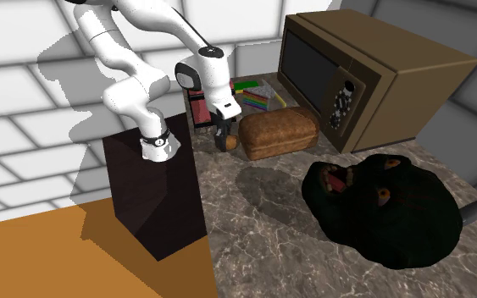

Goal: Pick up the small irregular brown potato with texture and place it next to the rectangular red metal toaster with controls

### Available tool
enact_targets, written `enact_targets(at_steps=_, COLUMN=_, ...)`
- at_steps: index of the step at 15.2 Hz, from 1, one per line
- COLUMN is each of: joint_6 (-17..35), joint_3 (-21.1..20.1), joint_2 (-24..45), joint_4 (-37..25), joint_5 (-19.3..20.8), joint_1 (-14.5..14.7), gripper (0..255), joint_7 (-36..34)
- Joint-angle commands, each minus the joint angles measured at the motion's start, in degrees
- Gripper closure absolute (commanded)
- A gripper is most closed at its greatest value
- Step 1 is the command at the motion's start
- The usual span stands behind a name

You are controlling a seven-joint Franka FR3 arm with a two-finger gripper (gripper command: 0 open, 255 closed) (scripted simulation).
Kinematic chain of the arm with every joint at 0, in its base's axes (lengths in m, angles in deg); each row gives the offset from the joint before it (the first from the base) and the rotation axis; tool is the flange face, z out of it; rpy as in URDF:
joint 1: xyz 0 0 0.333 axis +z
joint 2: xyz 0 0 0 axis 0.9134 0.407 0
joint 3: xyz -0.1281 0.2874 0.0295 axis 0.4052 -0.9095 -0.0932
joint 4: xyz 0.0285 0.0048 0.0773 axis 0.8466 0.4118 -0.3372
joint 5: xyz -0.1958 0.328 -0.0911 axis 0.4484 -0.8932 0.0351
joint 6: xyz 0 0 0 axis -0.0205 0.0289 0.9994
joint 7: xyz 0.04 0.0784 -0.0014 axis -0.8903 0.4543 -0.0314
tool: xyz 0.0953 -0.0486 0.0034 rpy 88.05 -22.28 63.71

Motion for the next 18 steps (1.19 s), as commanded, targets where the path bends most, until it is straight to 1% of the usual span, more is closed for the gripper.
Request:
enact_targets(at_steps=1, joint_6=0.0, joint_3=0.0, joint_2=0.0, joint_4=0.0, joint_5=0.0, joint_1=0.0, gripper=255, joint_7=0.0)
enact_targets(at_steps=2, joint_6=0.0, joint_3=0.0, joint_2=0.0, joint_4=0.0, joint_5=0.0, joint_1=0.0, gripper=0, joint_7=0.0)
enact_targets(at_steps=7, joint_6=0.0, joint_3=0.0, joint_2=0.0, joint_4=0.0, joint_5=0.0, joint_1=0.0, gripper=0, joint_7=0.0)
enact_targets(at_steps=10, joint_6=-8.4, joint_3=1.5, joint_2=-5.9, joint_4=-2.6, joint_5=0.7, joint_1=0.3, gripper=0, joint_7=0.1)
enact_targets(at_steps=11, joint_6=-10.5, joint_3=1.9, joint_2=-7.2, joint_4=-3.4, joint_5=0.9, joint_1=0.4, gripper=0, joint_7=0.1)
enact_targets(at_steps=18, joint_6=-10.5, joint_3=1.9, joint_2=-7.2, joint_4=-3.4, joint_5=0.9, joint_1=0.4, gripper=0, joint_7=0.0)
